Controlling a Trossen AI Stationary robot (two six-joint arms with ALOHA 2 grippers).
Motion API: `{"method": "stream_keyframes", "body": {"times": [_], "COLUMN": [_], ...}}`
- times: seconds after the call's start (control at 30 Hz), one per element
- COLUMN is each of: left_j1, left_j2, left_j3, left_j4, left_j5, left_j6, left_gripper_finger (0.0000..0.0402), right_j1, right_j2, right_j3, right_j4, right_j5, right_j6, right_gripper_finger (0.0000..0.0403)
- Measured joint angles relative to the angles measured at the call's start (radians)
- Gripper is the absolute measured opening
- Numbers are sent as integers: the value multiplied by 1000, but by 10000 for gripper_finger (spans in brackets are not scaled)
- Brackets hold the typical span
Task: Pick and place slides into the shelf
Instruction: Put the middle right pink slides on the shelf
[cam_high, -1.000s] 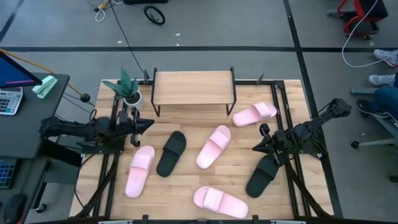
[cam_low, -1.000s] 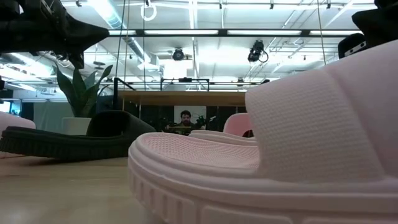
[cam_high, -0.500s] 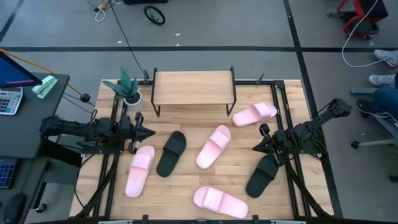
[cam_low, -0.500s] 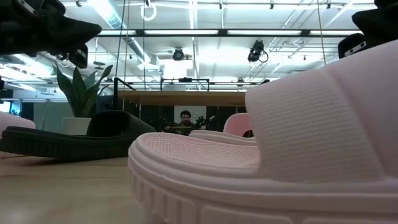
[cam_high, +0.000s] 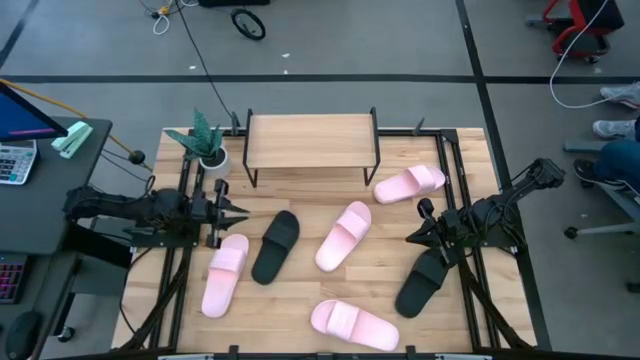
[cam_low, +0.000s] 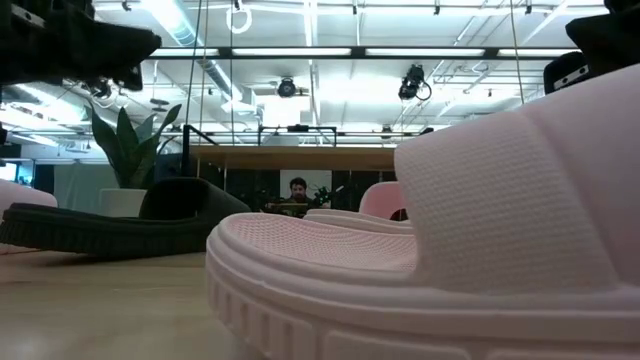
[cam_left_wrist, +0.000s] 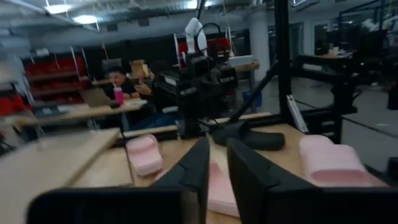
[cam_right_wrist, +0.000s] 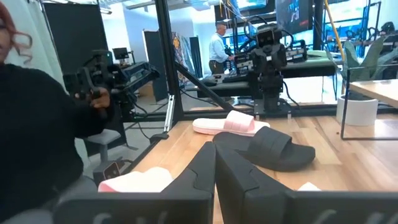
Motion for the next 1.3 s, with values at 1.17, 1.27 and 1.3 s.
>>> {"method": "stream_keyframes", "body": {"times": [1.17, 1.27, 1.3], "left_j1": [201, 201, 201], "left_j2": [267, 292, 299], "left_j3": [193, 193, 193], "left_j4": [128, 133, 133], "left_j5": [-81, -81, -82], "left_j6": [126, 126, 126], "left_gripper_finger": [134, 137, 137], "right_j1": [-156, -178, -184], "right_j2": [194, 346, 401], "right_j3": [294, 428, 472], "right_j4": [255, 29, -54], "right_j5": [368, 365, 365], "right_j6": [-517, -419, -377], "right_gripper_finger": [19, 30, 34]}}
